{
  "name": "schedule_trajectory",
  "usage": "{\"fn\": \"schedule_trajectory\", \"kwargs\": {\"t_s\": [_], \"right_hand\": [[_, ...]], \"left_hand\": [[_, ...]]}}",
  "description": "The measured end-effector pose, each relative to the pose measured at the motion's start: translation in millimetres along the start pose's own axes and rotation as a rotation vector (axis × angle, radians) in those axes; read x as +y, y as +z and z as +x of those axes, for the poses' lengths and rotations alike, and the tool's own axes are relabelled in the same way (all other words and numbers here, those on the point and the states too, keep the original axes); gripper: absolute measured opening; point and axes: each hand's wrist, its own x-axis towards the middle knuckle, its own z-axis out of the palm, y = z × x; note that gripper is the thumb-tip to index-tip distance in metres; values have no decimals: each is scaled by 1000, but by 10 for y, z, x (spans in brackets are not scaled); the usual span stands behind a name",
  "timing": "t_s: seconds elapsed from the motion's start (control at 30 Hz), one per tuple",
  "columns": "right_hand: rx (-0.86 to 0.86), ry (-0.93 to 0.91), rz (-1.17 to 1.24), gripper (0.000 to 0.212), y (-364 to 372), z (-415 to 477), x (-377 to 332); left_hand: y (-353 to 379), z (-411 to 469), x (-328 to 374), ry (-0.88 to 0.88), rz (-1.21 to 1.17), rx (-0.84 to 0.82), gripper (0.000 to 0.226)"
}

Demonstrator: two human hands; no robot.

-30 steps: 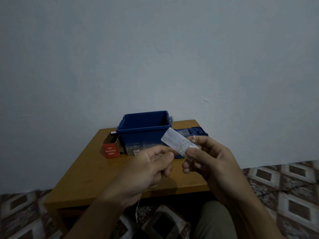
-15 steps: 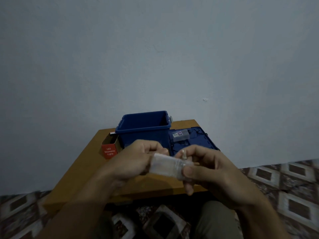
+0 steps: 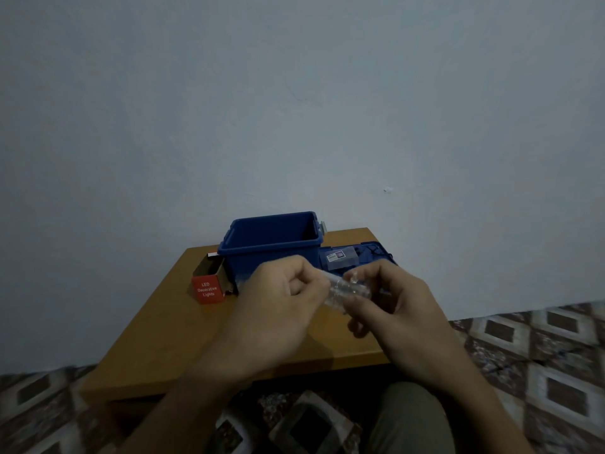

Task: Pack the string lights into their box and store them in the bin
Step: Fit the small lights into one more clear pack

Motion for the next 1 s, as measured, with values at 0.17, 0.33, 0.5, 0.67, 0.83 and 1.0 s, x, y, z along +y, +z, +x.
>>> {"fn": "schedule_trajectory", "kwargs": {"t_s": [0.17,0.33,0.5,0.67,0.83,1.0], "right_hand": [[84,-88,65,14,79,-16,1],[128,-101,58,19,123,-9,21],[148,-87,119,16,191,-16,19],[146,-20,275,13,200,-16,-9],[-64,108,481,36,85,11,-2],[-162,169,557,40,32,24,-22]], "left_hand": [[122,-33,-72,-143,-342,32,23],[98,33,-108,-241,-405,0,27],[102,74,-155,-318,-390,50,27],[65,80,-184,-247,-403,-62,24],[-6,84,-241,-151,-424,-130,19],[-19,66,-298,-148,-504,-226,25]]}}
